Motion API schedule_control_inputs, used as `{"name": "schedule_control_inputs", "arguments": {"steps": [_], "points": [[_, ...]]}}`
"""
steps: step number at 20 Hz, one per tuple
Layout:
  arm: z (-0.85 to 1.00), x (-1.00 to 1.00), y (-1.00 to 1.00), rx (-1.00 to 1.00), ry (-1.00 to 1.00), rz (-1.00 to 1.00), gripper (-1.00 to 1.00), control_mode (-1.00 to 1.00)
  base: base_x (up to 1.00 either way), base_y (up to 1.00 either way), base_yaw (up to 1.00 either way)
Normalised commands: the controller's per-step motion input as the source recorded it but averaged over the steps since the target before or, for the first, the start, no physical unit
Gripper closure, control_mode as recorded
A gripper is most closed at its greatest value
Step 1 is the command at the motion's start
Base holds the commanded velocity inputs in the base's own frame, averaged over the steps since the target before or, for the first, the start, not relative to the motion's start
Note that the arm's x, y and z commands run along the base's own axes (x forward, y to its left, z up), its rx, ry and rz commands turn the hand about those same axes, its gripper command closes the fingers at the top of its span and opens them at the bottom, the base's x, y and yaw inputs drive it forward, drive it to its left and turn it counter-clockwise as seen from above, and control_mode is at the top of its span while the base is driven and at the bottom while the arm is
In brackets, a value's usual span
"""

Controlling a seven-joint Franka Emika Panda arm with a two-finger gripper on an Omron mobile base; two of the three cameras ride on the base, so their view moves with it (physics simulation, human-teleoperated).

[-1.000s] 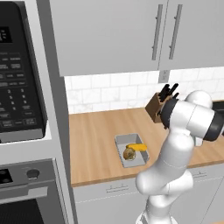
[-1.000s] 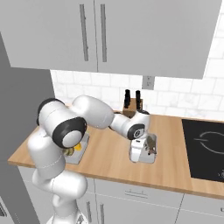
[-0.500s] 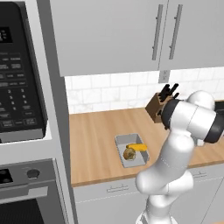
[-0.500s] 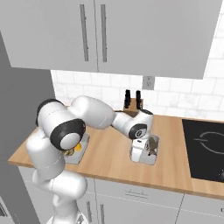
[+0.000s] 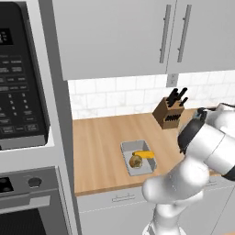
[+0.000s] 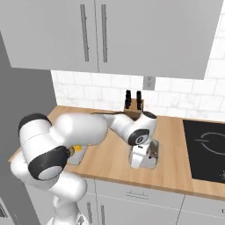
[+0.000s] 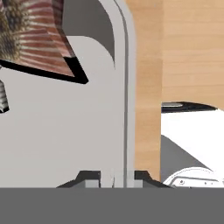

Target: Take the meat container that has the fish and place it on the second highest rack of the freezer. Then take the vegetable container that has the corn and onion and place it on the highest rack of the freezer.

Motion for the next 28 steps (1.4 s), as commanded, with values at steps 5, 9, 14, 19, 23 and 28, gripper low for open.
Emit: {"name": "schedule_control_inputs", "arguments": {"steps": [5, 9, 14, 19, 23, 28], "points": [[0.88, -0.97, 0.34, -0.16, -0.21, 0.00, 1.00, -1.00, 0.00, 0.00, 0.00], [0.73, -0.94, 0.48, -0.23, -0.23, 0.00, 1.00, -1.00, 0.00, 0.00, 0.00], [0.58, -0.57, 0.82, -0.22, -0.17, 0.00, 1.00, -1.00, 0.00, 0.00, 0.00], [0.49, -0.54, 0.81, -0.08, -0.03, 0.00, 1.00, -1.00, 0.00, 0.00, 0.00], [0.32, -0.47, 0.91, 0.00, -0.01, 0.00, 1.00, -1.00, 0.00, 0.00, 0.00], [0.07, -0.66, 0.87, 0.00, -0.07, 0.00, 1.00, -1.00, 0.00, 0.00, 0.00]]}}
